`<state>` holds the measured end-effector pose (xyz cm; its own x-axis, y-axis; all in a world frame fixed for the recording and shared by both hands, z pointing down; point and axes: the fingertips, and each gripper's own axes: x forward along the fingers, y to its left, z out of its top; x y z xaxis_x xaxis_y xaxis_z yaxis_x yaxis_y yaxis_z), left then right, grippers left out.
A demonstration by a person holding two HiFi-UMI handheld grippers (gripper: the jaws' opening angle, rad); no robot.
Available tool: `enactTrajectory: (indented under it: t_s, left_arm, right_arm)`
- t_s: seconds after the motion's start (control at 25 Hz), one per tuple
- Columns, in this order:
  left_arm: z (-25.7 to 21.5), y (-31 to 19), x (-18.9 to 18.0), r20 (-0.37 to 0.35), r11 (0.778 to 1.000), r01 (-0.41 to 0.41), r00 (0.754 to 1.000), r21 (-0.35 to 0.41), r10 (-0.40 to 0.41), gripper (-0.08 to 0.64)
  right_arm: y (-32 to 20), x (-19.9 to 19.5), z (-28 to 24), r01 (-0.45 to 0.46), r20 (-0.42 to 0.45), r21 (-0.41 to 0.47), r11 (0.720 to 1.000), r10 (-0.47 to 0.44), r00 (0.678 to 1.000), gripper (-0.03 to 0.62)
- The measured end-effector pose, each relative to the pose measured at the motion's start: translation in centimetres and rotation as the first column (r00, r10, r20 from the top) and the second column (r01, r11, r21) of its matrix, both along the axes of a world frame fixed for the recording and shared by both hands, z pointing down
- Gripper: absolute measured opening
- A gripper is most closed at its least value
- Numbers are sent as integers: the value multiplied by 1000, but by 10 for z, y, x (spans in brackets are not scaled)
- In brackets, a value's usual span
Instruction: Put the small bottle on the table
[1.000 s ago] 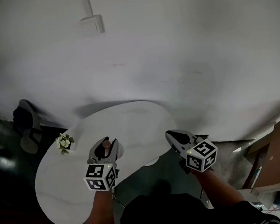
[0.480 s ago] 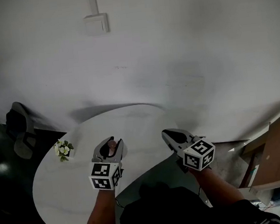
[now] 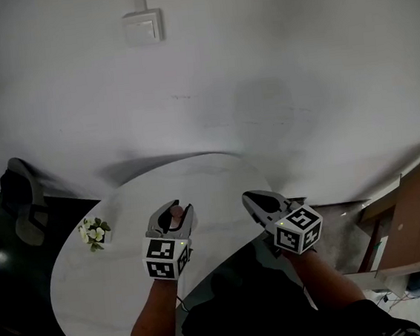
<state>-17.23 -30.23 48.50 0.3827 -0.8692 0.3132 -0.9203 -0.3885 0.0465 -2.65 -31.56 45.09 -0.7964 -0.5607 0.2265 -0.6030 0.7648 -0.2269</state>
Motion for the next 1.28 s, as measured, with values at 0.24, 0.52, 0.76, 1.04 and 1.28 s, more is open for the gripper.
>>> enactTrajectory:
  t_s: [0.24,0.52,0.76,1.04,1.28]
  left_arm:
    - [11,-35,5,-1,1000,-2,1000,-7,2,138]
    - [38,-74,23,18,998,-19,1000,-55,20,138]
    - [64,-106,37,41,995,-21,999,-97,25,140]
    - [99,-136,50,55,986,-38,997,-163,48,140]
    - [135,-148,58,88,971,-79,991,-225,101,140]
  right_arm:
    - [-31,-3,9,7,4,-17,1000,-7,1000,12]
    - [-67,-2,26,40,7,-59,997,-40,999,12]
    - [-96,7,42,53,-1,-95,994,-53,999,12]
    - [-121,19,63,47,-10,-139,989,-49,999,12]
    - [-127,29,79,38,-6,-172,984,-40,999,12]
